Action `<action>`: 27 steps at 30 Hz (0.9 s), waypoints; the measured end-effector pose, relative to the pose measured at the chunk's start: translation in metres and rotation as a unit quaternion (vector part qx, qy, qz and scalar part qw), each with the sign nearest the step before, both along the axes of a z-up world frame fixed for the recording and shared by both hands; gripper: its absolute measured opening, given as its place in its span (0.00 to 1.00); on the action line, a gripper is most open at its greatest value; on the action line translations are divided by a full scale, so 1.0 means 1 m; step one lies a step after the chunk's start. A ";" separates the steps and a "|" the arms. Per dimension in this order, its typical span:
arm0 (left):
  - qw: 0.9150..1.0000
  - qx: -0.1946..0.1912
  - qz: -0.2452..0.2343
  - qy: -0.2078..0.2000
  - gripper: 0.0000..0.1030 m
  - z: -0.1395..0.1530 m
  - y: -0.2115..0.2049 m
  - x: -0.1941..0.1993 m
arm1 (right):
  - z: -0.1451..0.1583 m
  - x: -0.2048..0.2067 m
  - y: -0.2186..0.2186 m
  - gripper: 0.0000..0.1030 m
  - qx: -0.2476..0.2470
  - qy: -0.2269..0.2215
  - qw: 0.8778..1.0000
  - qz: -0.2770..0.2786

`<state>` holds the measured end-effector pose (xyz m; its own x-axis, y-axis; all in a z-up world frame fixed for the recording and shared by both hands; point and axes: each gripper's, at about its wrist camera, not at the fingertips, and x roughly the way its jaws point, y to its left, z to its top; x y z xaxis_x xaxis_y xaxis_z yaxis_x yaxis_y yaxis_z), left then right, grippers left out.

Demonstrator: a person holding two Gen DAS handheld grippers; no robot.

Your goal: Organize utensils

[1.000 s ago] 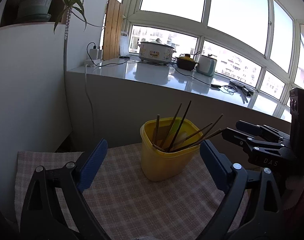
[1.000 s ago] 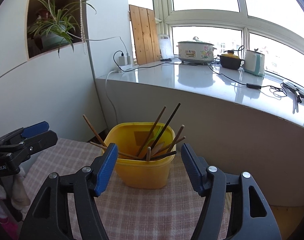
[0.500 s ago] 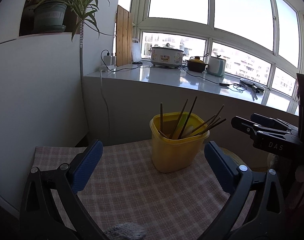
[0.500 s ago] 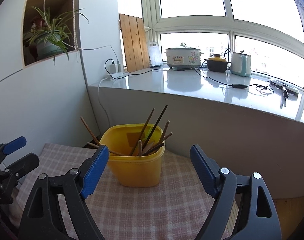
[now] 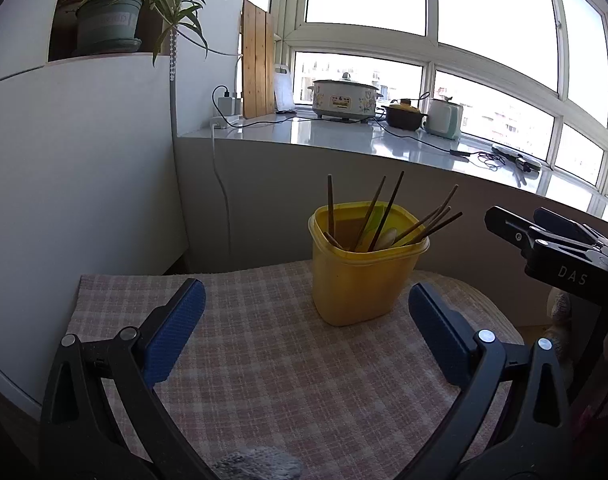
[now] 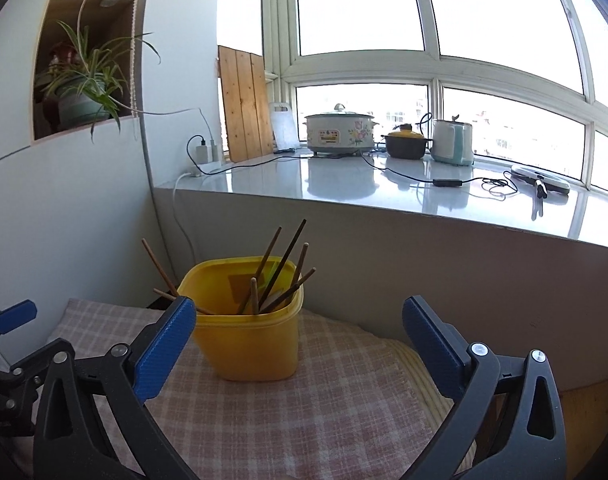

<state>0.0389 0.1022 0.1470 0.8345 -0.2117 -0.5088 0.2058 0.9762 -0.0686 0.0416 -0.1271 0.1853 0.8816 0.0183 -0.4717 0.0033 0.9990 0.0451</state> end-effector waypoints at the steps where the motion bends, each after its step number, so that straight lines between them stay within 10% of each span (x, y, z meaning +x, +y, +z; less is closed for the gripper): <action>1: 1.000 0.000 0.000 -0.001 1.00 0.000 0.000 0.000 | -0.001 0.001 0.000 1.00 -0.001 0.000 1.000 0.000; 27: 1.000 0.005 0.015 0.003 1.00 -0.008 0.006 0.007 | -0.012 0.012 0.003 1.00 -0.004 0.020 1.000 0.004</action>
